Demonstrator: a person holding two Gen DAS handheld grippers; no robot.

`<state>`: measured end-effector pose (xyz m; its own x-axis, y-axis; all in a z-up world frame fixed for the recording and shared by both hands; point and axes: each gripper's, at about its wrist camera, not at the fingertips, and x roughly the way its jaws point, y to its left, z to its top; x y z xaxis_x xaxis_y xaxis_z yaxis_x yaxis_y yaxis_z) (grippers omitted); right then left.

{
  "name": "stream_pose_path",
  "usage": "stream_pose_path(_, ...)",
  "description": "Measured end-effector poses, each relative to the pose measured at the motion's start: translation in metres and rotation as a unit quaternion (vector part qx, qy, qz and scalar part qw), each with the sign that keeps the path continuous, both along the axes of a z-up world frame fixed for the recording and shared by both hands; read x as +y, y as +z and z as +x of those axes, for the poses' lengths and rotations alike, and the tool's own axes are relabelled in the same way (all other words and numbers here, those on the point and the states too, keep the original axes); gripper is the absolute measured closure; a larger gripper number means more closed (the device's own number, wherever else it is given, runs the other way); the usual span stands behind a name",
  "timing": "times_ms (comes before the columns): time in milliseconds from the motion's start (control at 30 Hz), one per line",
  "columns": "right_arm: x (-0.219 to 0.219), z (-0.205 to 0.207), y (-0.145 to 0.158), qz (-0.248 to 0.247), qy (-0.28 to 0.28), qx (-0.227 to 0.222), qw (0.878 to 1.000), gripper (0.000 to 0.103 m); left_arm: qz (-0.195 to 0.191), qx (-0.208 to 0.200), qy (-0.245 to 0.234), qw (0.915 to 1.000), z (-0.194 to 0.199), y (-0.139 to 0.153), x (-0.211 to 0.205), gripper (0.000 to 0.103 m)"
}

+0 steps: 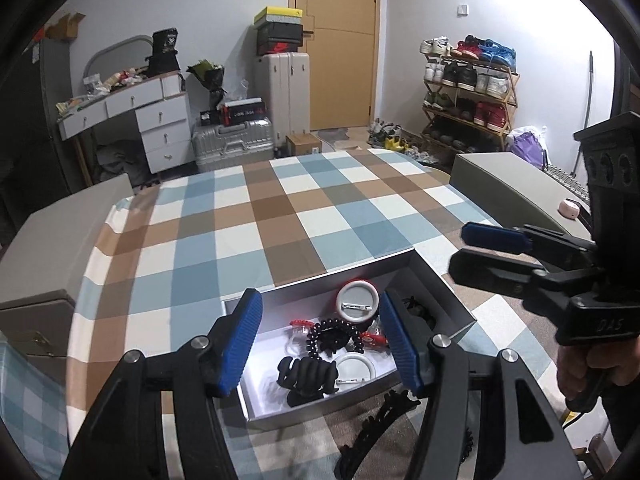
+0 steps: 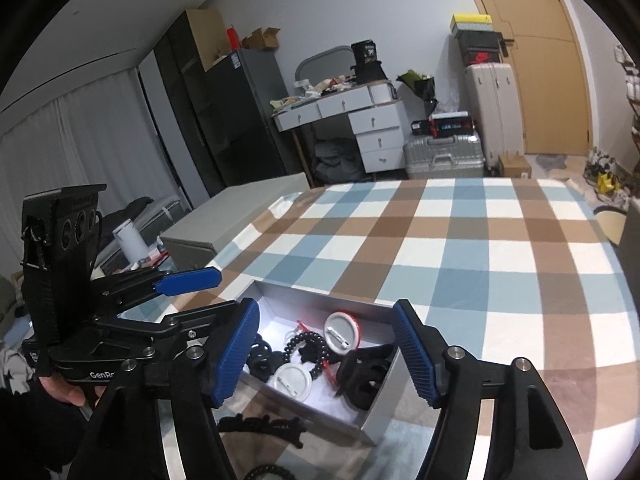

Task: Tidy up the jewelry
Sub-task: 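Open both grippers to drop the two badges into the box, then move both grippers back toward the black coiled bracelet and toothed clip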

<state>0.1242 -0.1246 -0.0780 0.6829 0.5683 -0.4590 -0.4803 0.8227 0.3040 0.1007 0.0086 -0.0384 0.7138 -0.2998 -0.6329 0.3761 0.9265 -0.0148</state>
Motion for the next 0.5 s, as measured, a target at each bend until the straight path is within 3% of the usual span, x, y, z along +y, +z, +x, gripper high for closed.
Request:
stream_pose_path(167,-0.004,-0.018,0.014,0.003,-0.009,-0.025,1.000,0.026,0.000,-0.019,0.017,0.9997,-0.011,0.009,0.001,0.043)
stream_pose_path(233,-0.006,-0.025,0.020,0.005,-0.013,-0.034,0.999,0.025,-0.001,-0.027,0.026,0.9993,-0.015,0.012,0.002,0.032)
stream_pose_path(500,-0.008,-0.057,0.036,0.005,-0.018,-0.072,0.997,0.006,0.007,-0.063,0.068,0.9956,-0.034,0.021,0.007,0.019)
